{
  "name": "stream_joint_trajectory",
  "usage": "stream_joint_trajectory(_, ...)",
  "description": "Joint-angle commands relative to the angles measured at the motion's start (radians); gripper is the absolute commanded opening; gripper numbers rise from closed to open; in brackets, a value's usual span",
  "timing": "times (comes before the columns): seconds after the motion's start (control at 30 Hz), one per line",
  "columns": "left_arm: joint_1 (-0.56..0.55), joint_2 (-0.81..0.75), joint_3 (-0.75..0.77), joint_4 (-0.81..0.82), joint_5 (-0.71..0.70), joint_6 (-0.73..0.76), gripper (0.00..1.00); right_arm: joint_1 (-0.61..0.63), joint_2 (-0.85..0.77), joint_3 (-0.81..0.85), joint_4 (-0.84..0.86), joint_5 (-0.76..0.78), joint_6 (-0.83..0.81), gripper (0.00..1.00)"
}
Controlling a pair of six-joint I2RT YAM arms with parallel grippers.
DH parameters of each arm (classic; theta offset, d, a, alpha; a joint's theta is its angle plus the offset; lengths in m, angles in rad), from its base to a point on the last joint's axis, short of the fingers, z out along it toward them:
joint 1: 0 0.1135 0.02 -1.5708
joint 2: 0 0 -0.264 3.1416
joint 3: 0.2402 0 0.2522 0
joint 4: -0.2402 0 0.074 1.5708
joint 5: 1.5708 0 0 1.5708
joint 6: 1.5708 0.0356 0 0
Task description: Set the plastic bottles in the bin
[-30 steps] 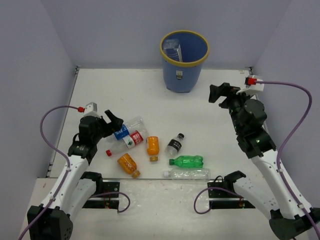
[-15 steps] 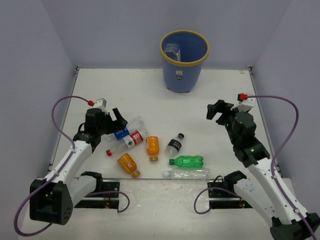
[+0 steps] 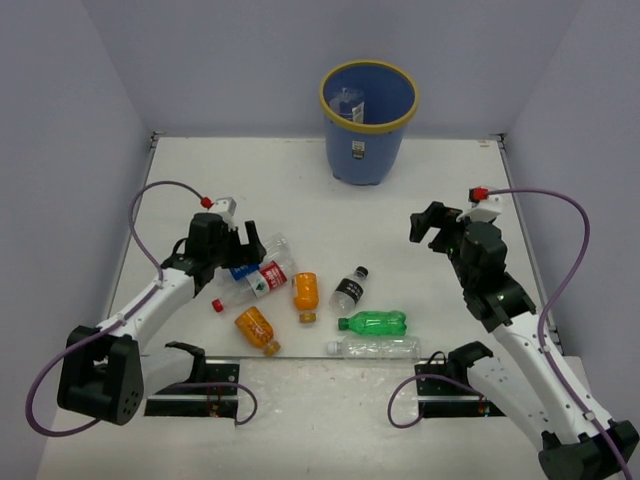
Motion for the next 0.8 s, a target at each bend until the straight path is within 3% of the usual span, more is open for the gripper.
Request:
stream_joint_trajectory(0.0,-0.04,0.075,0.056,0.026,-0.004,0.064,1.0,-0.006,-0.018,-0.007,0.008,-0.003,0.017,0.99)
stream_joint_trajectory(0.3,-0.121,0.136,0.087,-0.009,-0.084,0.109,1.0,-0.012,-0.065,-0.032,0.008,0.01,0.034,0.99)
stream_joint_trajectory(0.57,-0.13,0.219,0.117,-0.046,-0.183,0.113,1.0,-0.014,-0.073,-0.035,0.006,0.011,0.031,0.99)
stream_joint_trajectory(0.77,-0.133,0.28,0.154,-0.048,-0.176,0.127,0.92,-0.017,-0.076,-0.032,0.008,-0.035,0.023,0.99)
